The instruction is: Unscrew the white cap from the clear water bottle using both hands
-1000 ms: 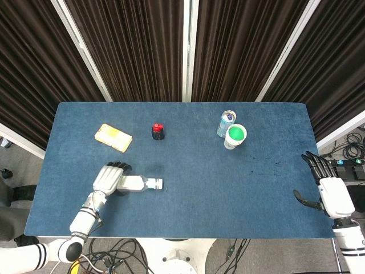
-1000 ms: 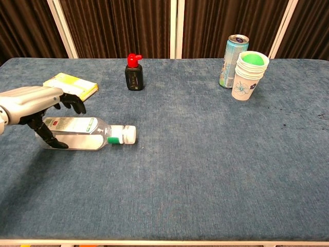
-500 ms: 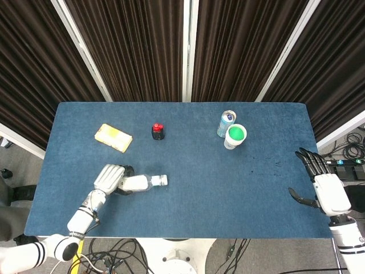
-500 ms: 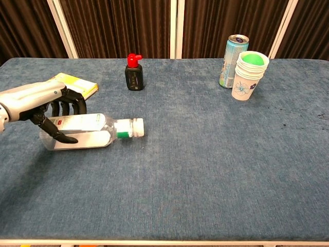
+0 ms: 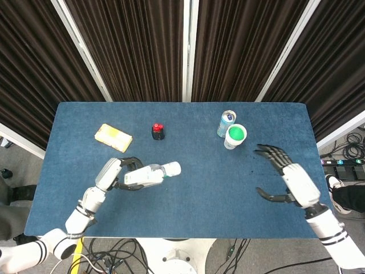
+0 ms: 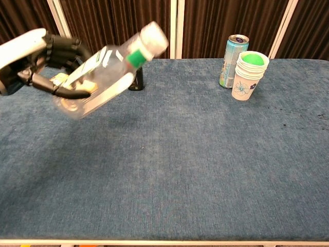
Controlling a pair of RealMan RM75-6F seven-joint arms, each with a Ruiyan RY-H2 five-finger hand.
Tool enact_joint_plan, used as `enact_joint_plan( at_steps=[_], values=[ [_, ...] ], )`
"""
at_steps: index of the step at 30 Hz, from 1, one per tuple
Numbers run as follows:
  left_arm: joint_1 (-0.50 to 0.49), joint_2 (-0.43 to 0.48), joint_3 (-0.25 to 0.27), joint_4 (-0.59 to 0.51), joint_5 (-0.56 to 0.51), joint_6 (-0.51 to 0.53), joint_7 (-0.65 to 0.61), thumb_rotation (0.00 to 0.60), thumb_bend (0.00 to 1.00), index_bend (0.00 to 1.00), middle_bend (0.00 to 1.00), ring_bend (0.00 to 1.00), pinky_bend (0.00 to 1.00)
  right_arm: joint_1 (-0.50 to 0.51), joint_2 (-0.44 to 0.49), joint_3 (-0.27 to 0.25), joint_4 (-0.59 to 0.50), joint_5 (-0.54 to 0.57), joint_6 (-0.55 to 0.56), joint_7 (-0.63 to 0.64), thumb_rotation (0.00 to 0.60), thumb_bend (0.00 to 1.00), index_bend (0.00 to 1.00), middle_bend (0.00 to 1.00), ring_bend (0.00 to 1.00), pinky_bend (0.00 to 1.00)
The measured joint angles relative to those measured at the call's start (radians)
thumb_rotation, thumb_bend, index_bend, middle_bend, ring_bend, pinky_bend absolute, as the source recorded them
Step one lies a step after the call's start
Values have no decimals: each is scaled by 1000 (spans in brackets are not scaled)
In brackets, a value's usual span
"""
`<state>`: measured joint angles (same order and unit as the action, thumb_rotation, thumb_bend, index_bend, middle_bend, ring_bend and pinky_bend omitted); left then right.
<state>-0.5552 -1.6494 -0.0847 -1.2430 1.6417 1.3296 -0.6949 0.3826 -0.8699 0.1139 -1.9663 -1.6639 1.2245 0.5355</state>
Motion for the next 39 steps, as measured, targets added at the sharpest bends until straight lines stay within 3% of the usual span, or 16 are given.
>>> enact_joint_plan(
  at_steps=[5, 9, 18, 26, 39],
  values=[
    [-28, -71, 7, 27, 36, 17, -7, 600, 401, 564, 592, 535, 583, 115, 46, 31, -88, 33, -163, 51, 596, 139, 228, 73, 0, 0],
    [-50, -103, 10, 32, 39, 7, -9, 600, 400, 564, 592, 535, 582, 192, 68, 64, -141, 121, -265, -9, 560, 61, 274, 72, 0, 0],
    [-77, -117, -8, -1, 30, 10, -4, 600, 401, 564, 592, 535, 580, 315, 58, 108, -199, 320, -418, -194, 557, 42, 306, 71, 0, 0],
    [-80, -112, -7, -14, 18, 15, 5, 600, 401, 564, 592, 535, 580, 334, 49, 116, -211, 372, -436, -238, 556, 43, 308, 71, 0, 0],
    [-87, -111, -7, -19, 6, 12, 9, 600, 401, 564, 592, 535, 580, 331, 52, 119, -224, 356, -432, -244, 555, 43, 309, 71, 0, 0]
  ],
)
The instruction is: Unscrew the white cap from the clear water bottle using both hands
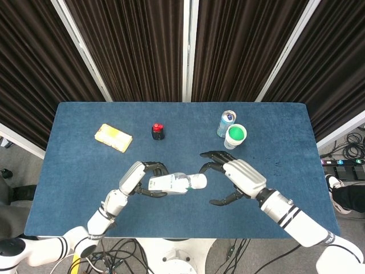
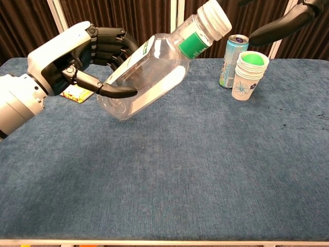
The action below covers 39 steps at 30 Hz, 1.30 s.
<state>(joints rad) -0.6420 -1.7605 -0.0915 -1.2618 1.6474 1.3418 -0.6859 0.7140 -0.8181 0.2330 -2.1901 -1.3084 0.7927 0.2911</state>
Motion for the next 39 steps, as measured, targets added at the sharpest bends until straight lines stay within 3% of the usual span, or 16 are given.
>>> enact_joint_plan(
  at_steps=[39],
  values=[
    [-9, 3, -1, 8, -13, 5, -9, 600, 401, 564, 592, 535, 580, -15, -8, -12, -33, -76, 42, -28, 552, 54, 312, 71, 0, 0]
  ],
)
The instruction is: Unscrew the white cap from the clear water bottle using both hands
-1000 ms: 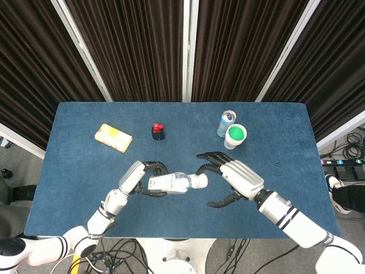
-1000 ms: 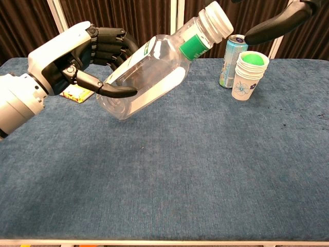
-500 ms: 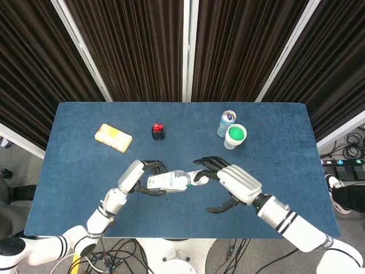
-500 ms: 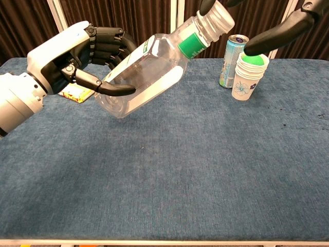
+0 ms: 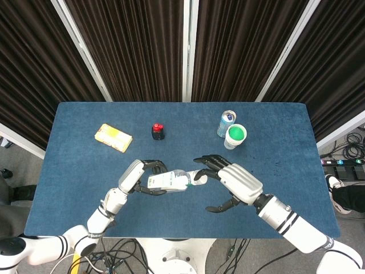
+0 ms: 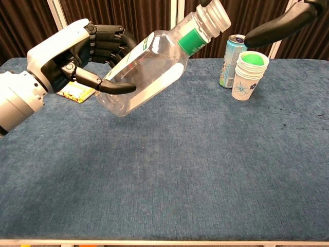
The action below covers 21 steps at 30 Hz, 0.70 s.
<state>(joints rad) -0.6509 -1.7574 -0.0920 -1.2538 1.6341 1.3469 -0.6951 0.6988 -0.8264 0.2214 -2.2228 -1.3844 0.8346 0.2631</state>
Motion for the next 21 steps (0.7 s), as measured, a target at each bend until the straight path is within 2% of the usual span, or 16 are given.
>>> enact_joint_plan(
  at_steps=[7, 12, 21],
  values=[
    [-1, -2, 2, -1, 3, 5, -2, 600, 401, 564, 592, 535, 580, -7, -19, 7, 11, -9, 34, 13, 552, 101, 318, 73, 0, 0],
    [4, -1, 3, -5, 6, 18, -17, 600, 401, 564, 593, 535, 580, -19, -36, 14, 31, -8, 84, -11, 600, 160, 317, 85, 0, 0],
    [2, 8, -2, -19, 4, 20, -36, 600, 401, 564, 593, 535, 580, -14, -75, 18, 45, 54, 100, -93, 600, 167, 342, 96, 0, 0]
  ],
)
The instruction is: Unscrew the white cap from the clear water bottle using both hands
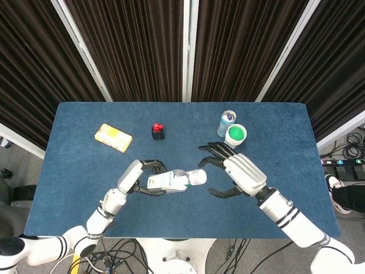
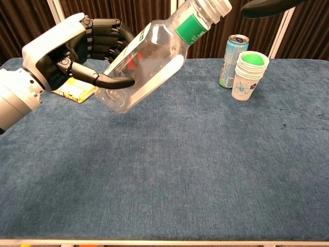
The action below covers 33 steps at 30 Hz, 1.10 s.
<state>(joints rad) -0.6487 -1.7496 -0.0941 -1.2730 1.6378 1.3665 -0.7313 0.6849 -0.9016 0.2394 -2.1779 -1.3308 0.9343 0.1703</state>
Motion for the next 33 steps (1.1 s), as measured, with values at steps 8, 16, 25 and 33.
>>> enact_joint_plan(
  at_steps=[8, 16, 25, 33],
  values=[
    [-2, 2, 1, -6, 2, 1, 5, 600, 401, 564, 592, 535, 580, 13, -32, 10, 6, 33, 14, -48, 600, 195, 359, 101, 0, 0],
    [-4, 4, -1, -8, 2, 1, 2, 600, 400, 564, 593, 535, 580, 21, -47, 14, 9, 52, 15, -72, 600, 198, 385, 109, 0, 0],
    [-4, 4, -1, -7, 1, 2, -1, 600, 400, 564, 592, 535, 580, 24, -64, 19, 8, 58, 29, -85, 600, 215, 445, 133, 0, 0],
    [-2, 6, 0, -5, 0, 4, -8, 600, 401, 564, 592, 535, 582, 25, -86, 25, 12, 78, 56, -119, 600, 273, 554, 172, 0, 0]
  ],
)
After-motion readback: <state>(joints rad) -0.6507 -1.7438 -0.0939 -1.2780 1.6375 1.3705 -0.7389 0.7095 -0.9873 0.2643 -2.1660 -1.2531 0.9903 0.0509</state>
